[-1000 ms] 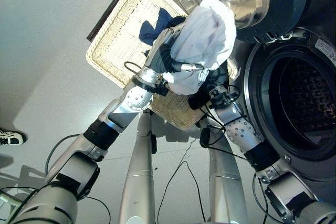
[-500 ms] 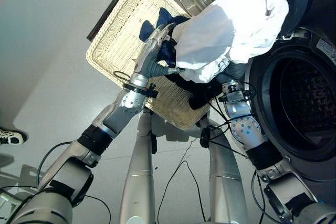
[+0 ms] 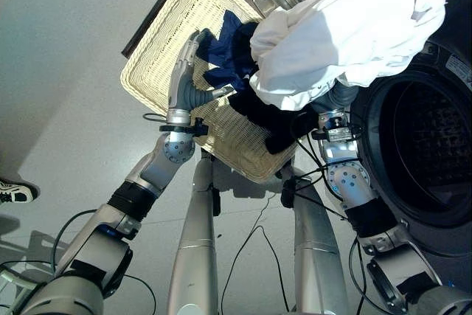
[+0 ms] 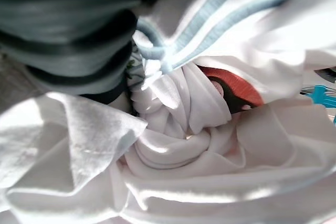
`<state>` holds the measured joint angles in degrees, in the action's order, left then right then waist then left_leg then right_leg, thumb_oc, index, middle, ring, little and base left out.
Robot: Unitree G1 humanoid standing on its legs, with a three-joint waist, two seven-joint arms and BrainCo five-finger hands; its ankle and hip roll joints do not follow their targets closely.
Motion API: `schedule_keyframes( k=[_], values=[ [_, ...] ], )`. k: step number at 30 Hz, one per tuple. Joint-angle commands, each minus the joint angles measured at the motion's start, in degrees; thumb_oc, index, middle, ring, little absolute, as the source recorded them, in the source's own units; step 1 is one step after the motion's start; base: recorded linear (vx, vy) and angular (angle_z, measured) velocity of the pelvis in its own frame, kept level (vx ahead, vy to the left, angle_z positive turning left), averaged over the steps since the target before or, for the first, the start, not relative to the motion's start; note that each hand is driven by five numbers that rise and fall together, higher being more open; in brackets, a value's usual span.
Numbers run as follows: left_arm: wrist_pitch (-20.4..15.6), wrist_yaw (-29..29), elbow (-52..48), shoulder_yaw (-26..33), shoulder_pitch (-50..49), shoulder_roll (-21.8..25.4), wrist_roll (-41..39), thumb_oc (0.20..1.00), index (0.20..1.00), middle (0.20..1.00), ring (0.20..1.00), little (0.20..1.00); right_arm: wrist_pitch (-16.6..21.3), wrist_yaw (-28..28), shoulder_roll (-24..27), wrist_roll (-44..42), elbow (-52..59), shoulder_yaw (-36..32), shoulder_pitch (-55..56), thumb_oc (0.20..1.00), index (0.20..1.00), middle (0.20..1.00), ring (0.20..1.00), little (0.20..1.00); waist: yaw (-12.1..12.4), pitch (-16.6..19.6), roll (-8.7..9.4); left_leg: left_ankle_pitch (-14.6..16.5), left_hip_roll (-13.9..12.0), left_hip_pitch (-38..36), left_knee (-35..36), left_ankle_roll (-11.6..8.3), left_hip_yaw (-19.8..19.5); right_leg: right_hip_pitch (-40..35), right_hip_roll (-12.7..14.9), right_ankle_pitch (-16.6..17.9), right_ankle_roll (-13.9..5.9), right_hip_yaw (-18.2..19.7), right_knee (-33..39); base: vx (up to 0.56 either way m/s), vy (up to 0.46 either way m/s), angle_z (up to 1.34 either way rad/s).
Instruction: Put the clothes into the washing machine.
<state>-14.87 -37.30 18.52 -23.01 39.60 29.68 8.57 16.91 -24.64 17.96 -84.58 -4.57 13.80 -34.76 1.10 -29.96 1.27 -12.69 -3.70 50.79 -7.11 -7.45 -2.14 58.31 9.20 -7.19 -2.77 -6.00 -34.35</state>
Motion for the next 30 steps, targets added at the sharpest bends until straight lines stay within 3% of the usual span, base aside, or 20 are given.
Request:
schedule_keyframes(
  k=[1, 9, 19, 22, 30],
  values=[
    [-4.82, -3.38, -0.09, 3.00, 1.95, -1.60, -3.99, 1.000, 1.000, 1.000, 1.000, 1.000, -2.41, -5.48, 1.43, -2.26, 2.49, -2.35, -0.82, 0.200, 0.200, 0.200, 0.200, 0.200, -0.70, 0.17, -0.62, 5.52, 4.21, 0.68, -6.11, 0.84, 1.71, -4.36, -1.47, 17.58, -7.16, -4.27, 19.45, 0.00, 0.000, 0.00],
    [-8.83, -6.87, 10.23, 3.34, 3.74, -2.39, -9.46, 1.000, 1.000, 1.000, 1.000, 1.000, -7.77, -11.22, 6.05, -10.40, -15.03, -2.51, -1.85, 0.200, 0.200, 0.200, 0.200, 0.200, -1.31, 0.17, -0.30, 5.32, 3.84, 0.63, -5.73, 0.40, 2.33, -4.40, -1.98, 17.95, -7.15, -3.86, 20.25, 0.00, 0.000, 0.00],
    [-13.07, -10.68, 18.37, 2.56, 6.41, -2.63, -10.12, 1.000, 1.000, 1.000, 1.000, 1.000, -10.37, -13.16, 8.51, -23.91, -34.69, -3.85, -2.54, 0.200, 0.200, 0.200, 0.200, 0.200, -2.15, 0.17, -0.60, 5.20, 3.29, 0.81, -5.15, 0.22, 3.18, -4.05, -3.04, 17.98, -6.77, -2.87, 20.75, 0.00, 0.038, -0.02],
    [-13.54, -11.20, 19.36, 2.17, 6.86, -2.58, -9.82, 1.000, 1.000, 1.000, 1.000, 1.000, -10.33, -11.94, 8.54, -27.59, -38.35, -5.78, -2.90, 0.200, 0.200, 0.200, 0.200, 0.200, -2.27, 0.17, -0.71, 5.34, 3.18, 0.97, -5.34, 0.22, 3.20, -3.92, -3.20, 17.87, -6.68, -2.56, 20.73, 0.00, 0.007, -0.01],
    [-14.38, -12.56, 20.46, 1.35, 7.70, -2.14, -8.92, 1.000, 1.000, 1.000, 1.000, 1.000, -2.87, -1.37, 8.26, -28.42, -46.58, -14.32, -3.05, 0.200, 0.200, 0.200, 0.200, 0.200, -2.51, 0.17, -1.05, 5.04, 2.73, 1.78, -4.94, 0.40, 3.37, -3.27, -3.50, 18.26, -6.32, -2.02, 21.06, 0.00, 0.009, -0.06]
  ],
)
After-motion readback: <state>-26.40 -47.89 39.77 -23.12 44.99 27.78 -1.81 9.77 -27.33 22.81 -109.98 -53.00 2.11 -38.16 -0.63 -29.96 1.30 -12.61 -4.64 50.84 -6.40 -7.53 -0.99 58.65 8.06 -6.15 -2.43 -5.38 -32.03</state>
